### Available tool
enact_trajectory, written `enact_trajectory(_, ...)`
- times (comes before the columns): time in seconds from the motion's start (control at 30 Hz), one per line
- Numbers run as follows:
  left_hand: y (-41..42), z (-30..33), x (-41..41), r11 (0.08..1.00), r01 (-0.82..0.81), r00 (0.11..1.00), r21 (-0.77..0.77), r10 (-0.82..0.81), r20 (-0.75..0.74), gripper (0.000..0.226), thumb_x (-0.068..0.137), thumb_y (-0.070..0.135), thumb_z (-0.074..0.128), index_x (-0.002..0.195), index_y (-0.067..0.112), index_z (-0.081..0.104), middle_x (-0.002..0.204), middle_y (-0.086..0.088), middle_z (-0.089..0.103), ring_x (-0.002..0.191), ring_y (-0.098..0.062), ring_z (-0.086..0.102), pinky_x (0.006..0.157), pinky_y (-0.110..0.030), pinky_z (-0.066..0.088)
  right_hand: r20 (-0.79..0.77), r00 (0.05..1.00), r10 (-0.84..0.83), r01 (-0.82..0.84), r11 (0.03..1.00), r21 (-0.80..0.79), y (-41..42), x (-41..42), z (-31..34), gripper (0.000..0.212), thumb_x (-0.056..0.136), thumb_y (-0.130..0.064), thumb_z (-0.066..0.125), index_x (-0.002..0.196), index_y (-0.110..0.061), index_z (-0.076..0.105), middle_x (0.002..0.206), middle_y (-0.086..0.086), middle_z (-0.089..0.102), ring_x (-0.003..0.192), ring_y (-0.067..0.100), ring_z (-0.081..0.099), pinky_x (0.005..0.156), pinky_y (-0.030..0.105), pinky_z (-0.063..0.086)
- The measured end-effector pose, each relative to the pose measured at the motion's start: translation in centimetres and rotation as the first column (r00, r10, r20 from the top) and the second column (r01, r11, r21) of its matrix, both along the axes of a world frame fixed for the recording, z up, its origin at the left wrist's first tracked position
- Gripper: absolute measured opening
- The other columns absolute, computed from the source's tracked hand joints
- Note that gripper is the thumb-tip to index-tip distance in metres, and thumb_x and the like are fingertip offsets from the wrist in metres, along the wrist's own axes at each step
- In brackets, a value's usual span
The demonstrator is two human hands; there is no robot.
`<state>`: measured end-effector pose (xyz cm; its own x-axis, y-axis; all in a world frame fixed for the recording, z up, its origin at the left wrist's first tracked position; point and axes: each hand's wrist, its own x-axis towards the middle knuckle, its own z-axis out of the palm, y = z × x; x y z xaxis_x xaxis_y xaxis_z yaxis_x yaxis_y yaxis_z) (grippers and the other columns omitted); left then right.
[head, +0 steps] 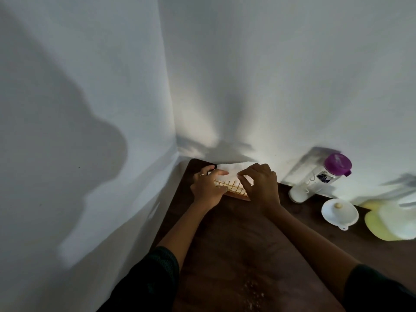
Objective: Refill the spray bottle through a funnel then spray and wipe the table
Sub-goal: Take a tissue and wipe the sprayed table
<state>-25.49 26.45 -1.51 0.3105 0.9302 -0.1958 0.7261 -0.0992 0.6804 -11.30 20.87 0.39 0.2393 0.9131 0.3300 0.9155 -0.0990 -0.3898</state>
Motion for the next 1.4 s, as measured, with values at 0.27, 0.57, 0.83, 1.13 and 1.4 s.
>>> enact_trajectory(0.27, 0.0, 0.4, 0.1, 0.999, 0.013, 0.999, -0.032, -0.014, -0.033, 0.047, 0.082, 0.034, 0.067, 0.127, 0.03, 0.054, 0.147, 0.007, 0.034, 0.132, -0.024, 0.027, 0.104, -0.044, 0.03, -0.469, 0.882, -0.05, 0.088, 0.994, 0.059, 0.0, -0.7, 2.9, 0.005, 0.088, -0.018, 0.057, 0.087, -0.016, 0.062, 0.086, -0.011, 0.065, 0.085, 0.003, 0.059, 0.08, 0.025, 0.04)
enact_trajectory(0.57, -0.4, 1.2, 0.2, 0.999, -0.003, 1.0, -0.05, 0.002, -0.024, 0.045, 0.08, 0.034, 0.067, 0.123, 0.031, 0.057, 0.143, 0.007, 0.038, 0.131, -0.022, 0.03, 0.104, -0.042, 0.031, -0.747, 0.642, -0.173, 0.337, 0.939, 0.073, 0.5, -0.3, 5.9, 0.008, 0.092, -0.022, 0.052, 0.09, -0.017, 0.057, 0.07, -0.008, 0.065, 0.063, 0.003, 0.059, 0.063, 0.02, 0.042)
enact_trajectory(0.83, -2.9, 1.7, -0.4, 0.983, -0.183, 0.976, -0.03, 0.185, 0.118, 0.045, 0.082, 0.025, 0.062, 0.124, 0.036, 0.051, 0.142, 0.01, 0.04, 0.132, -0.019, 0.028, 0.106, -0.044, 0.023, -0.974, 0.158, -0.161, 0.4, 0.912, -0.086, -1.4, 0.5, 7.7, 0.006, 0.09, -0.019, 0.056, 0.092, -0.014, 0.059, 0.099, 0.012, 0.07, 0.084, 0.025, 0.07, 0.06, 0.03, 0.047)
enact_trajectory(1.13, -13.1, 10.0, -1.3, 0.804, 0.108, 0.523, -0.584, 0.454, 0.721, 0.045, 0.074, 0.06, 0.04, 0.108, 0.034, 0.056, 0.12, 0.005, 0.062, 0.107, -0.01, 0.058, 0.1, -0.032, 0.04, -0.98, -0.182, -0.073, 0.228, 0.967, -0.115, -11.8, -2.0, 10.0, 0.011, 0.091, -0.014, 0.052, 0.093, -0.008, 0.061, 0.092, 0.006, 0.072, 0.083, 0.018, 0.069, 0.068, 0.031, 0.057)
enact_trajectory(1.4, -20.5, 11.8, -1.3, 0.863, 0.027, 0.741, -0.504, 0.322, 0.59, 0.011, 0.084, 0.033, 0.066, 0.09, 0.025, 0.061, 0.098, 0.003, 0.068, 0.092, -0.013, 0.065, 0.083, -0.032, 0.056, -0.972, -0.04, -0.233, 0.134, 0.962, -0.236, -21.9, -2.7, 9.4, 0.026, 0.086, -0.025, 0.059, 0.103, -0.006, 0.06, 0.105, 0.014, 0.066, 0.094, 0.028, 0.065, 0.075, 0.043, 0.054)
